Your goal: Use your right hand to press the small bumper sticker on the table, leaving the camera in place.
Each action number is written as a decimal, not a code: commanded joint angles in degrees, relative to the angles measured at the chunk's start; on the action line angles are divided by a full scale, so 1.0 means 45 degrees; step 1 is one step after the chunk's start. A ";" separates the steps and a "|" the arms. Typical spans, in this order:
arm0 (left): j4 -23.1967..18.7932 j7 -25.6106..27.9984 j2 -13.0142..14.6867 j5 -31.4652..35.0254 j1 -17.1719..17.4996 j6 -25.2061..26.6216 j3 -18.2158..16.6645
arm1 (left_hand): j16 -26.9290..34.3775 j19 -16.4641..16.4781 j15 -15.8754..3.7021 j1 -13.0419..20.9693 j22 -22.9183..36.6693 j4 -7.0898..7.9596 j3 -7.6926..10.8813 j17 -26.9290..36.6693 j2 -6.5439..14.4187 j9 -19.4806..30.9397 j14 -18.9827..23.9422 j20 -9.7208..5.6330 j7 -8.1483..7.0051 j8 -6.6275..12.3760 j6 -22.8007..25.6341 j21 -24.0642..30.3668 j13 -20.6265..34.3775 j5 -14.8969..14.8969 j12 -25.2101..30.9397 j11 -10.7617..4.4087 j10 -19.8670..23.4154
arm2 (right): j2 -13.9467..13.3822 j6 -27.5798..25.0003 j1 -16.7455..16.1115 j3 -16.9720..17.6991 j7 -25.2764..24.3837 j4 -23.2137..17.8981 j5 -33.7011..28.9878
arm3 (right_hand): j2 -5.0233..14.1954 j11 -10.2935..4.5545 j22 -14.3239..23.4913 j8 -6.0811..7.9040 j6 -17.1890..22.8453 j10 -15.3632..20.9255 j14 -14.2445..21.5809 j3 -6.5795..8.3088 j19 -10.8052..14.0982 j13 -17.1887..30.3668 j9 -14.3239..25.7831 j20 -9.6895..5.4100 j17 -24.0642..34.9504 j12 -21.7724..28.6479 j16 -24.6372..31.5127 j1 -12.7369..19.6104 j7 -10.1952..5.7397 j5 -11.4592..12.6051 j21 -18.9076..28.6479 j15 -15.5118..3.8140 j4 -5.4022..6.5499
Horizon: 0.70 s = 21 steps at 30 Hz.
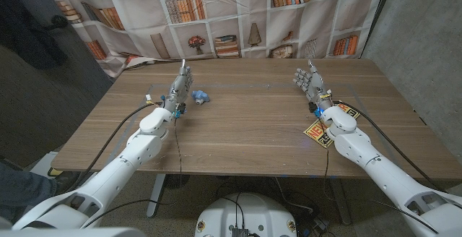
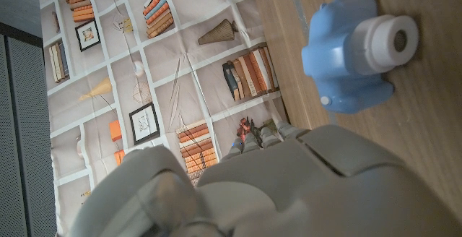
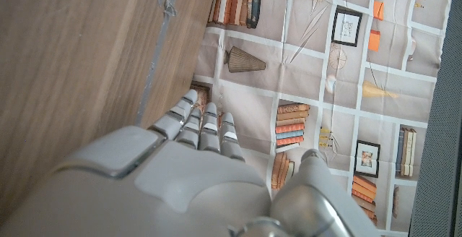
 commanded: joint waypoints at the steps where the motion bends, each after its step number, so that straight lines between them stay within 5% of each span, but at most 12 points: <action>1: -0.0332 -0.0163 -0.0047 0.0513 0.0109 -0.0060 -0.0476 | 0.0112 -0.0894 -0.0011 0.0060 0.0046 -0.0007 -0.0074 0.0025 0.0026 0.0025 -0.0603 -0.0004 -0.0009 0.0111 -0.0241 0.0074 0.0029 0.0094 0.0118 -0.0020 -0.0076 | 0.0266 0.0171 -0.0128 0.0128 -0.0076 -0.0085 -0.0391 | -0.0020 0.0029 0.0025 0.0087 0.0108 0.0024 -0.0002 0.0046 0.0086 0.0025 0.0018 -0.0019 0.0032 0.0057 0.0058 0.0126 0.0006 0.0063 0.0068 0.0099 -0.0029; 21: -0.0436 -0.0728 0.0076 0.1079 0.0127 -0.0388 -0.0600 | 0.0369 -0.0208 -0.0045 0.0387 0.0017 -0.0255 -0.0011 -0.0024 -0.0016 0.0007 0.0325 0.0064 0.0022 0.0447 0.0821 0.0381 0.0003 0.0161 0.0483 -0.0023 0.0924 | 0.0000 0.0710 -0.1014 0.0578 -0.0797 -0.1207 -0.1139 | -0.0018 -0.0032 0.0027 0.0080 0.0145 0.0125 0.0099 0.0039 0.0144 0.0028 0.0019 -0.0028 0.0028 0.0072 0.0087 0.0156 -0.0052 0.0062 0.0056 0.0035 -0.0055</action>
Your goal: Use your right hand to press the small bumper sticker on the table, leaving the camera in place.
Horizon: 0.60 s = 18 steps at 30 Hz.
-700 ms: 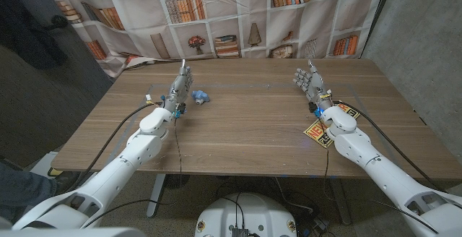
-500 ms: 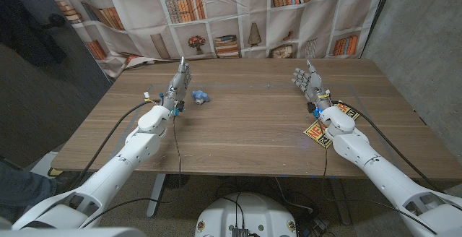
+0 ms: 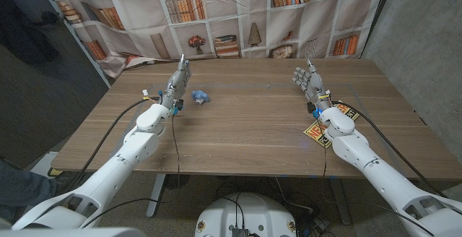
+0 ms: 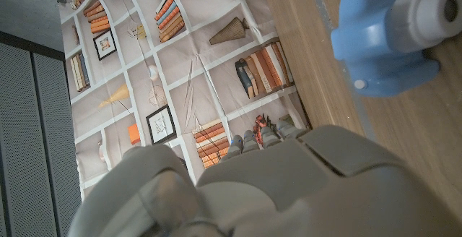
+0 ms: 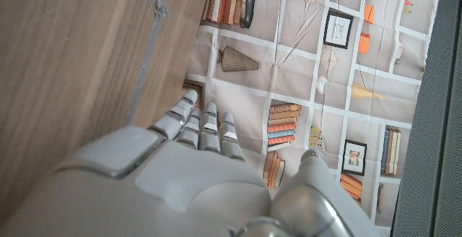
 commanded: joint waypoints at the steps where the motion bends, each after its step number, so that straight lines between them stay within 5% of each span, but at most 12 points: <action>1: -0.0043 -0.0418 0.0107 0.0258 -0.0013 -0.0180 -0.0069 | 0.0086 -0.0199 0.0008 0.0108 0.0017 -0.0155 -0.0013 0.0011 0.0035 0.0013 0.0213 0.0064 0.0000 0.0133 0.0242 0.0115 0.0038 0.0113 0.0112 0.0047 0.0267 | -0.0283 0.0298 -0.0707 0.0332 -0.0583 -0.0895 -0.0497 | -0.0017 -0.0027 0.0028 0.0086 0.0114 0.0131 0.0104 0.0041 0.0157 0.0029 0.0017 -0.0033 0.0030 0.0073 0.0088 0.0159 -0.0003 0.0062 0.0059 0.0033 -0.0057; 18: -0.0671 0.0424 0.0204 0.1038 0.0147 0.0034 0.0186 | 0.0100 -0.0090 -0.0045 0.0212 0.0013 -0.0209 0.0009 0.0004 0.0049 0.0010 0.0462 0.0100 -0.0079 0.0190 0.0593 0.0132 0.0032 0.0127 0.0164 0.0000 0.0548 | -0.1203 0.0889 -0.2374 0.1167 -0.1046 -0.2443 -0.0855 | -0.0022 -0.0167 0.0028 0.0114 0.0259 0.0322 0.0317 0.0035 0.0265 0.0029 0.0017 -0.0074 0.0025 0.0117 0.0135 0.0202 -0.0066 0.0061 0.0064 -0.0045 -0.0093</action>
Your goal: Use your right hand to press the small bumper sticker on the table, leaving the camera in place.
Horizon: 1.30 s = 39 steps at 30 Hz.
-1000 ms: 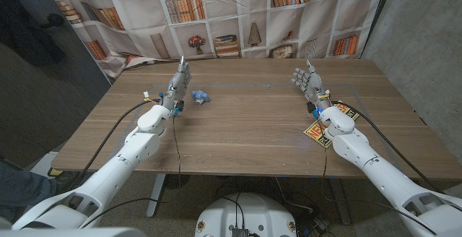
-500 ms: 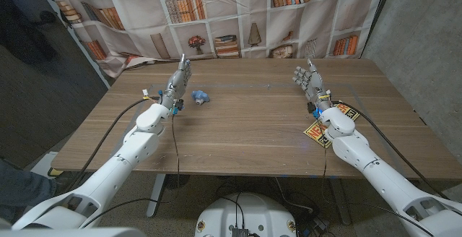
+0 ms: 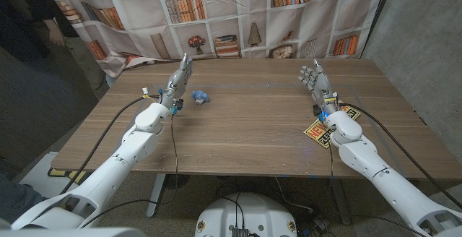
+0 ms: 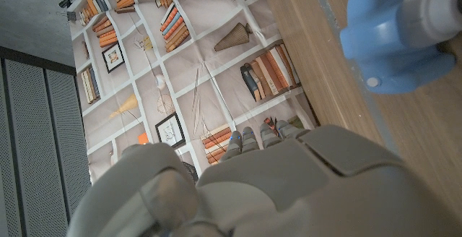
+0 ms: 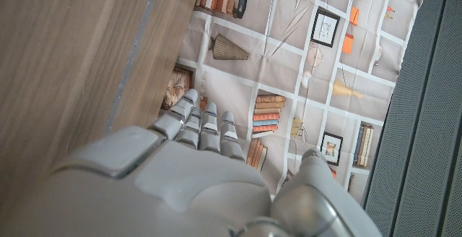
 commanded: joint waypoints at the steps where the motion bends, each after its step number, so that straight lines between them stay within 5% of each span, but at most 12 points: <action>1: -0.0322 0.0388 0.0042 0.0483 0.0008 0.0127 0.0237 | 0.0040 -0.0031 -0.0028 0.0061 0.0015 -0.0100 0.0004 0.0004 0.0112 0.0041 0.0116 0.0058 0.0022 0.0095 0.0135 0.0108 0.0034 0.0128 0.0068 0.0000 0.0143 | -0.0593 0.0489 -0.1140 0.0600 -0.0325 -0.1005 -0.0286 | 0.0028 0.0006 0.0030 0.0117 0.0140 0.0164 0.0121 0.0035 0.0182 0.0031 0.0019 0.0012 0.0027 0.0119 0.0089 0.0153 -0.0034 0.0061 0.0066 0.0013 -0.0096; 39: 0.0145 -0.0099 -0.0363 0.0473 -0.0637 -0.0060 0.0759 | 0.0032 0.0336 -0.0083 0.0210 0.0012 -0.0156 0.0020 0.0003 0.0142 0.0041 0.0592 0.0153 0.0110 0.0139 0.0764 0.0173 0.0030 0.0139 0.0124 0.0062 0.0692 | -0.1897 0.0342 -0.4929 0.3036 -0.2971 -0.3438 -0.2864 | -0.0021 -0.0295 0.0013 0.0244 0.0831 0.1037 0.1061 0.0003 0.1191 0.0026 0.0018 -0.0324 0.0013 0.0320 0.0216 0.0316 -0.0223 0.0078 0.0275 -0.0435 -0.0236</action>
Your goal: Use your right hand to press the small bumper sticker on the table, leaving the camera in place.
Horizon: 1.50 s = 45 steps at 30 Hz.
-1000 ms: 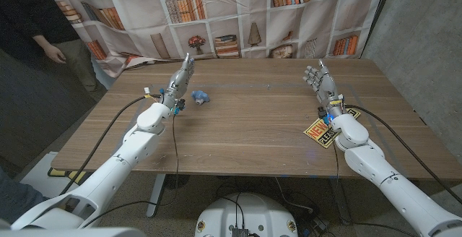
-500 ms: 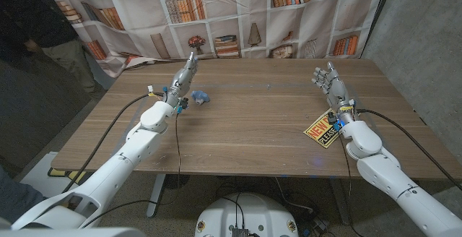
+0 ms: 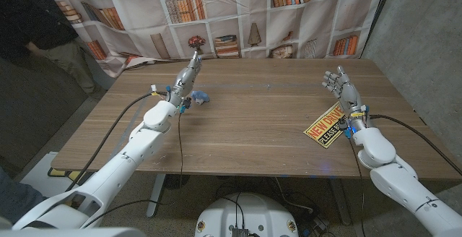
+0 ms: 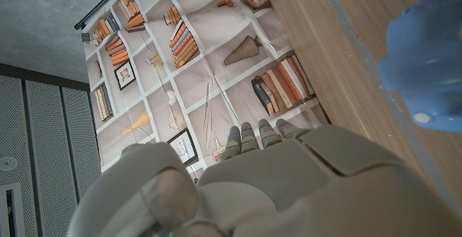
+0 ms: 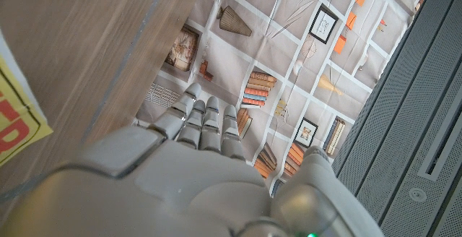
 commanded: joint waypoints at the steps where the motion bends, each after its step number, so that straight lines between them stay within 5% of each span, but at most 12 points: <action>1: 0.0452 -0.0519 -0.0187 -0.0237 -0.0355 0.0048 0.0156 | 0.0032 0.0061 -0.0033 0.0077 0.0011 -0.0110 -0.0028 0.0001 0.0009 0.0038 0.0098 0.0018 0.0041 0.0094 0.0122 0.0085 0.0027 0.0051 0.0130 0.0012 0.0058 | -0.0213 -0.0517 -0.1213 0.0802 -0.1245 -0.0782 -0.1237 | 0.0013 -0.0041 0.0016 0.0059 0.0166 0.0141 0.0197 0.0041 0.0161 0.0029 0.0021 -0.0047 0.0045 0.0122 0.0073 0.0121 0.0010 0.0080 0.0076 -0.0013 -0.0098; 37: 0.0238 -0.0370 -0.0002 0.0225 -0.0713 0.0333 0.0260 | -0.0055 -0.0005 -0.0036 0.0131 0.0013 -0.0114 -0.0022 0.0004 0.0043 0.0039 0.0105 0.0001 0.0019 0.0029 0.0266 0.0018 0.0027 0.0054 0.0054 -0.0034 0.0116 | -0.0472 -0.2877 -0.2611 0.1765 -0.2808 -0.2154 -0.3836 | -0.0040 -0.0066 0.0013 0.0010 0.0379 0.0169 -0.0007 0.0018 -0.0120 0.0029 0.0025 -0.0036 0.0046 0.0019 -0.0140 0.0264 -0.0041 0.0085 -0.0164 -0.0027 -0.0211; 45: 0.0435 -0.0122 -0.0128 0.0568 -0.0841 0.0063 0.0396 | -0.0083 -0.0046 -0.0025 0.0141 0.0014 -0.0113 -0.0021 0.0005 0.0052 0.0039 0.0074 -0.0013 0.0028 0.0002 0.0269 -0.0006 0.0028 0.0054 0.0015 -0.0002 0.0074 | -0.0715 -0.3963 -0.2866 0.1784 -0.2937 -0.2649 -0.4401 | -0.0087 0.0016 0.0014 -0.0068 0.0343 -0.0170 -0.0508 -0.0025 -0.0753 0.0029 0.0026 -0.0004 0.0050 -0.0169 -0.0274 0.0287 -0.0100 0.0079 -0.0432 0.0013 -0.0246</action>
